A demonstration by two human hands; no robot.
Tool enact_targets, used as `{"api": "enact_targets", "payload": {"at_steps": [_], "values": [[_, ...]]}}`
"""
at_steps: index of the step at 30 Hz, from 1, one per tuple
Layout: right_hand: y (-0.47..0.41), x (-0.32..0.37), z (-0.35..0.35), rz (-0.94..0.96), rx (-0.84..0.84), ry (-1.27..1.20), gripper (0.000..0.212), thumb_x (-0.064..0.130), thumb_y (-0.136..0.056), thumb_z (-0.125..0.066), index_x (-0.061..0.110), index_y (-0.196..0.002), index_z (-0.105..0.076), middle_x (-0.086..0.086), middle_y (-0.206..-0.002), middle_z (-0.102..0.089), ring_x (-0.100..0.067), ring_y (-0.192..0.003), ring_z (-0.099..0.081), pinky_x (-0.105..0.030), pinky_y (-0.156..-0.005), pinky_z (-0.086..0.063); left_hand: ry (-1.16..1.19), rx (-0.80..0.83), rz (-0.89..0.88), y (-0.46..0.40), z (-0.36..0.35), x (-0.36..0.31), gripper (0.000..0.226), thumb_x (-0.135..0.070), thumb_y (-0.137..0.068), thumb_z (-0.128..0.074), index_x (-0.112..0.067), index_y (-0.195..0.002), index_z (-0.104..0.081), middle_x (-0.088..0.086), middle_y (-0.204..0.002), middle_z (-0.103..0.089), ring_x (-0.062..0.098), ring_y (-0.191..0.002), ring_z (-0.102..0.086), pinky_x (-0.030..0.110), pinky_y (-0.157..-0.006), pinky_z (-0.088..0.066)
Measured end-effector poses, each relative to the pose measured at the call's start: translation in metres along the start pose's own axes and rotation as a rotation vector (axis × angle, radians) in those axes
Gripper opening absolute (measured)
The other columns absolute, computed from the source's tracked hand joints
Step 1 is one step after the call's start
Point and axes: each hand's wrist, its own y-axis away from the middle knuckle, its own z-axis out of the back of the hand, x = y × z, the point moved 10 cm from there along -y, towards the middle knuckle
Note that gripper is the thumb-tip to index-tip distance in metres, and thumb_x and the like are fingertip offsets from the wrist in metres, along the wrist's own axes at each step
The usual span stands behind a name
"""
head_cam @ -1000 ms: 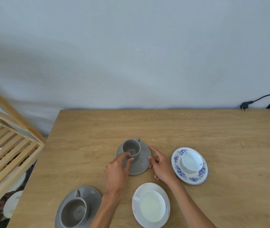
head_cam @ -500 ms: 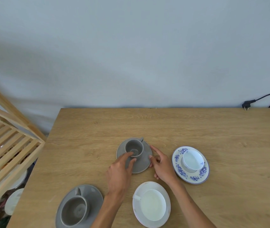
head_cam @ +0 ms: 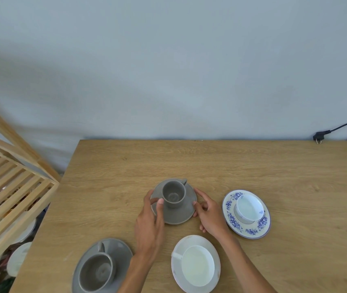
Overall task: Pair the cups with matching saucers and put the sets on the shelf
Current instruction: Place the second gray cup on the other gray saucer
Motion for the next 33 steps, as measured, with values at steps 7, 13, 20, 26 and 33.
{"api": "enact_targets", "payload": {"at_steps": [7, 13, 20, 26, 33], "values": [[-0.002, -0.001, 0.001, -0.006, -0.004, -0.007, 0.046, 0.025, -0.103, -0.056, 0.04, -0.146, -0.048, -0.008, -0.08, -0.073, -0.013, -0.035, -0.05, -0.024, -0.034, -0.042, -0.23, 0.024, 0.041, -0.023, -0.002, 0.021, 0.054, -0.057, -0.099, -0.029, -0.031, -0.146, -0.031, 0.0, -0.134, -0.05, 0.02, -0.116, -0.056, 0.042, -0.083, -0.054], [-0.003, -0.002, 0.0, -0.007, 0.002, -0.016, 0.048, 0.026, -0.101, -0.06, 0.04, -0.145, -0.048, -0.007, -0.078, -0.072, -0.012, -0.035, -0.048, -0.024, -0.034, -0.04, -0.334, 0.097, 0.058, -0.027, -0.014, 0.029, 0.055, -0.051, -0.098, -0.041, -0.022, -0.144, -0.038, 0.002, -0.133, -0.056, 0.022, -0.118, -0.056, 0.041, -0.088, -0.052], [-0.006, -0.001, -0.003, 0.016, 0.016, 0.024, 0.055, 0.024, -0.098, -0.065, 0.042, -0.146, -0.045, -0.014, -0.081, -0.071, -0.002, -0.036, -0.048, -0.019, -0.038, -0.039, -0.347, 0.102, 0.057, -0.023, -0.016, 0.033, 0.056, -0.05, -0.095, -0.049, -0.022, -0.142, -0.04, 0.001, -0.126, -0.063, 0.022, -0.111, -0.061, 0.042, -0.086, -0.053], [-0.009, -0.005, -0.009, 0.034, 0.032, 0.135, 0.059, 0.034, -0.098, -0.063, 0.043, -0.15, -0.038, -0.004, -0.08, -0.072, -0.01, -0.072, -0.068, -0.03, -0.071, -0.055, -0.274, 0.114, 0.091, -0.025, -0.02, 0.04, 0.048, -0.039, -0.094, -0.058, -0.019, -0.136, -0.048, 0.001, -0.122, -0.066, 0.023, -0.11, -0.062, 0.043, -0.09, -0.051], [-0.006, -0.002, -0.011, 0.039, 0.007, 0.082, 0.057, 0.032, -0.097, -0.062, 0.046, -0.147, -0.039, -0.012, -0.083, -0.069, -0.024, -0.08, -0.067, -0.043, -0.081, -0.055, 0.004, 0.088, 0.111, -0.027, -0.013, 0.031, 0.037, -0.024, -0.097, -0.055, -0.024, -0.134, -0.052, -0.004, -0.12, -0.067, 0.018, -0.109, -0.063, 0.036, -0.089, -0.052]]}}
